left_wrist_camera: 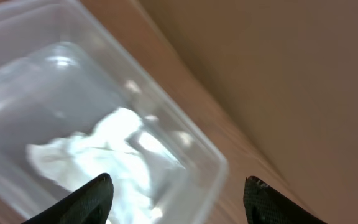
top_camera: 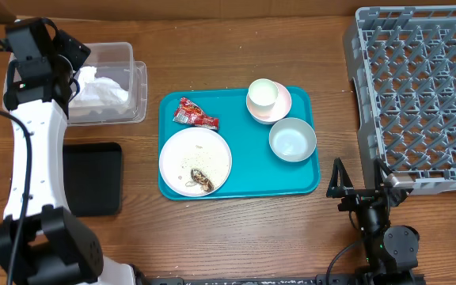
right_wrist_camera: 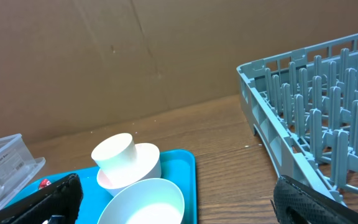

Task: Sort waste into correct bins and load items into the dishwasher
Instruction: 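Carry the napkin left and drop it into the clear bin, then reach the left gripper to the red snack wrapper and grasp it, then carry the red wrapper left and release it into the clear bin, then reach the left gripper to the white plate rim and grasp it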

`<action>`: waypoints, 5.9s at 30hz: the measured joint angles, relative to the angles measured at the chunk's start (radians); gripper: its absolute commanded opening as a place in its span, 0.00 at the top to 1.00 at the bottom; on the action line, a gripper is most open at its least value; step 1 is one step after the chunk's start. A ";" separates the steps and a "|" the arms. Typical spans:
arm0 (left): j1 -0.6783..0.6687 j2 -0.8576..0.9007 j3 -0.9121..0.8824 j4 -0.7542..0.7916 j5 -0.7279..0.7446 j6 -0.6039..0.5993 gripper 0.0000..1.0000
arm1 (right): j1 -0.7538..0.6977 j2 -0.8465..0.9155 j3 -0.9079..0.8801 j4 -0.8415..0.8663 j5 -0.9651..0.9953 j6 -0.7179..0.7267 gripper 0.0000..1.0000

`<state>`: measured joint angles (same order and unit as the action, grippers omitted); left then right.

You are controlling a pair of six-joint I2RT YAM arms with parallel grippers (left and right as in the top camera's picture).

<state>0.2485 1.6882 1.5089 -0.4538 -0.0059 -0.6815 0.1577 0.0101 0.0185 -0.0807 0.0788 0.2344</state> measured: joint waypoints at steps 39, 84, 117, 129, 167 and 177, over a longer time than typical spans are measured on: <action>-0.582 0.253 0.001 -0.314 0.067 0.116 0.04 | 0.000 0.000 0.000 0.000 0.000 0.000 0.00; -0.568 0.410 0.222 -0.453 -0.052 0.079 0.96 | 0.000 0.000 0.000 0.000 0.000 0.000 0.00; -0.076 0.282 0.433 -0.557 -0.298 0.079 0.00 | 0.000 0.000 0.000 0.001 0.000 0.000 0.00; -0.077 0.154 0.429 -0.716 0.029 0.093 0.05 | 0.000 0.000 0.000 0.000 0.000 0.000 0.00; -0.754 -0.020 -0.112 -0.604 0.050 0.040 0.23 | 0.000 0.000 0.000 0.000 0.000 0.000 0.00; -0.855 0.210 -0.113 -0.555 -0.045 0.047 0.25 | 0.000 0.000 0.000 0.000 0.000 0.000 0.00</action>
<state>-0.6067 1.8980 1.3956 -1.0088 -0.0509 -0.6342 0.1574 0.0101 0.0185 -0.0803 0.0788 0.2348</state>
